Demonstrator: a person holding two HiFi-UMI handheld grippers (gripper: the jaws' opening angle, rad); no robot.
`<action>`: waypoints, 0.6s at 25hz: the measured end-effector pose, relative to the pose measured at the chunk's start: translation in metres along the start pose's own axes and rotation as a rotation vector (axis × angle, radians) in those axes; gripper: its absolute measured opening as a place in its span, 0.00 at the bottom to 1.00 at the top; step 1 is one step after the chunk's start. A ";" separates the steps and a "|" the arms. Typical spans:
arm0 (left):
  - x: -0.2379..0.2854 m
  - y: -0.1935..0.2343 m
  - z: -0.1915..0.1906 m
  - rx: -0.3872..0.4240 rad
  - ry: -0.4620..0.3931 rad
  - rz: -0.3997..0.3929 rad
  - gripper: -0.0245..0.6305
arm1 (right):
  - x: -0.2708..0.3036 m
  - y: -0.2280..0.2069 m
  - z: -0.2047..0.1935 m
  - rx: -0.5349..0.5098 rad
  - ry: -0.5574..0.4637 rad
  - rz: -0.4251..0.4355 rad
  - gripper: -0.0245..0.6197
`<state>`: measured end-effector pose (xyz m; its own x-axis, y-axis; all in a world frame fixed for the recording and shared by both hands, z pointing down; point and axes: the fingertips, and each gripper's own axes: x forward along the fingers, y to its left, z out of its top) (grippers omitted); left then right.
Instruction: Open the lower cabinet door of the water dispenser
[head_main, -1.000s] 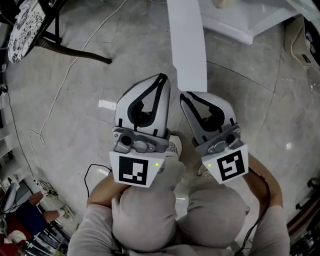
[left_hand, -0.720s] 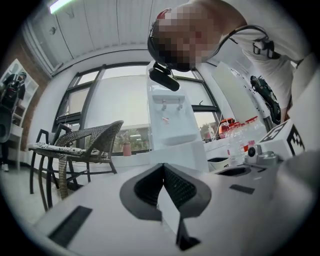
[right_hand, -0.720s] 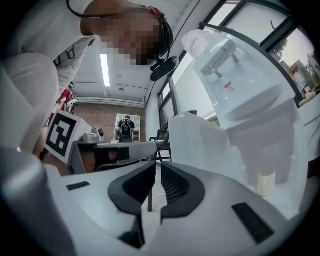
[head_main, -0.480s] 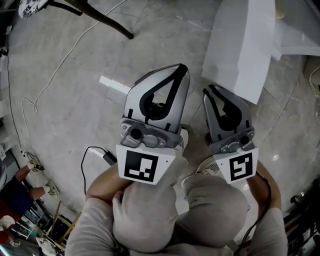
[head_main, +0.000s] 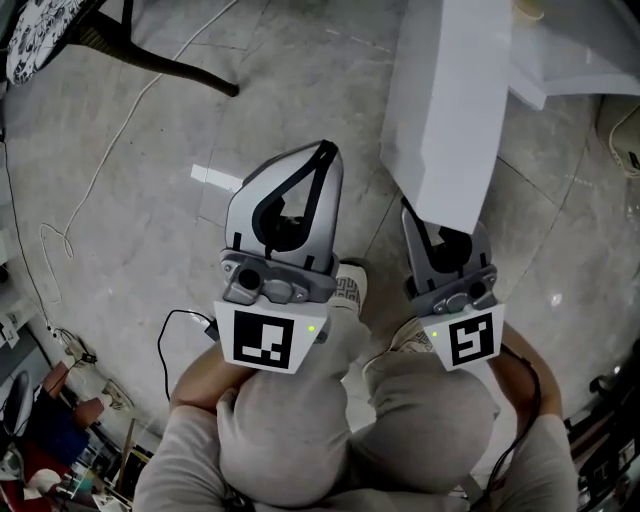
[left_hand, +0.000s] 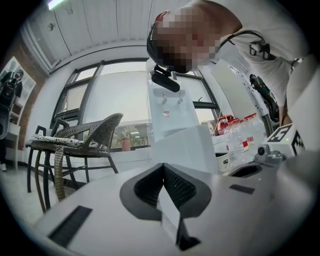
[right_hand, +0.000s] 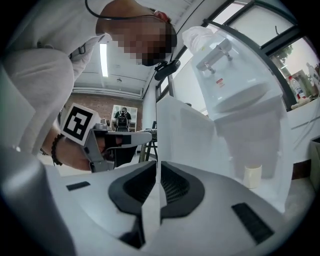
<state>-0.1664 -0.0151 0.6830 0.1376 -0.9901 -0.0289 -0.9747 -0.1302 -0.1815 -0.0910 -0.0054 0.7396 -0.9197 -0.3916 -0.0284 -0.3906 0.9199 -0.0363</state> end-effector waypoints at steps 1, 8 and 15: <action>0.001 0.000 -0.001 0.003 0.000 -0.002 0.04 | 0.003 0.003 -0.001 -0.006 -0.003 0.011 0.10; -0.003 0.022 -0.002 0.016 -0.005 0.047 0.04 | 0.020 0.018 -0.010 -0.023 -0.005 0.087 0.07; -0.012 0.040 0.002 0.029 -0.007 0.095 0.04 | 0.043 0.038 -0.009 -0.020 -0.024 0.186 0.06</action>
<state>-0.2066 -0.0088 0.6741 0.0457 -0.9975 -0.0542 -0.9779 -0.0336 -0.2064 -0.1460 0.0131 0.7456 -0.9750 -0.2149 -0.0566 -0.2148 0.9766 -0.0085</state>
